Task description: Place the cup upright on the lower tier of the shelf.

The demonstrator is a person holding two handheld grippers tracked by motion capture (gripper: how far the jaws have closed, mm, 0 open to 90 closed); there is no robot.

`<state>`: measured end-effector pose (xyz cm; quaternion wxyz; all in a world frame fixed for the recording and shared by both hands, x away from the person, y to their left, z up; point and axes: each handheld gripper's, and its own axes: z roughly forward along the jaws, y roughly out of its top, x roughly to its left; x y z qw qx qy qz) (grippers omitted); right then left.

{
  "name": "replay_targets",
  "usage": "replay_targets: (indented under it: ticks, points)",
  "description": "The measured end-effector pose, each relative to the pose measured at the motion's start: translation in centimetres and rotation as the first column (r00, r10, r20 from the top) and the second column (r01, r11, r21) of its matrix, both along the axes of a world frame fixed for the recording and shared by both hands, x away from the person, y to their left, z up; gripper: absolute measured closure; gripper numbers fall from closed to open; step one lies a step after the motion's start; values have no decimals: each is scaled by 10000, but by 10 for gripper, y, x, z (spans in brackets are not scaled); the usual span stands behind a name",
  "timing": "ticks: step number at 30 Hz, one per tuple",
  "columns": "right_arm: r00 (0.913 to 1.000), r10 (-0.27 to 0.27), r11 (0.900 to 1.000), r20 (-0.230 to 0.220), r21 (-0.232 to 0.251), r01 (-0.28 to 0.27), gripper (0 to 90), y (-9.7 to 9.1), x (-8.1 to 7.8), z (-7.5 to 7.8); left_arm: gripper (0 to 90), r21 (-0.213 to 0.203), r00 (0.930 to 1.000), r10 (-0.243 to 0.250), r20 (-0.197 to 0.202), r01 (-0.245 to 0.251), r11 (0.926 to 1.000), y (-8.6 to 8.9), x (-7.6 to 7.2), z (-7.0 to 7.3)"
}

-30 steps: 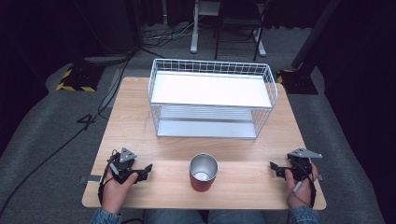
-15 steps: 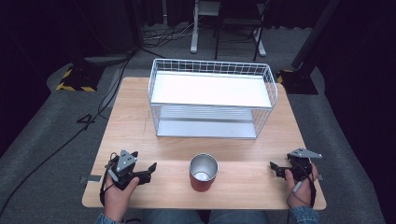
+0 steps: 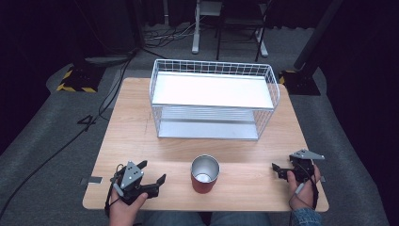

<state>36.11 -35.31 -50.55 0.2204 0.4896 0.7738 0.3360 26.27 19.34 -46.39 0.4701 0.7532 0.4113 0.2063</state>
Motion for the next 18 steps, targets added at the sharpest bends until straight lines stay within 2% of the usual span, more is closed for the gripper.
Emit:
replay_targets:
  ticks: [4,5,8,10,11,18]
  points:
    - [10000,0,10000,2,-2,0,120,0,0,0,163,26,9997,-54,257,53,10000,-9,-10,6]
    - [10000,2,10000,2,-5,-2,120,0,0,0,160,298,9990,25,443,-38,9995,-14,-14,8]
    - [10000,-11,10000,21,-14,11,120,0,0,0,159,412,9986,-38,531,17,9992,-22,-19,7]
    - [10000,-11,10000,18,-12,11,119,0,0,0,159,457,9975,-328,625,300,9985,-32,-21,6]
    - [10000,-1,10000,0,2,1,119,0,0,0,158,637,9953,-695,675,652,9958,-40,-21,4]
    - [10000,3,10000,2,-1,-3,120,0,0,0,156,216,9924,-1109,535,1099,9937,-51,-25,4]
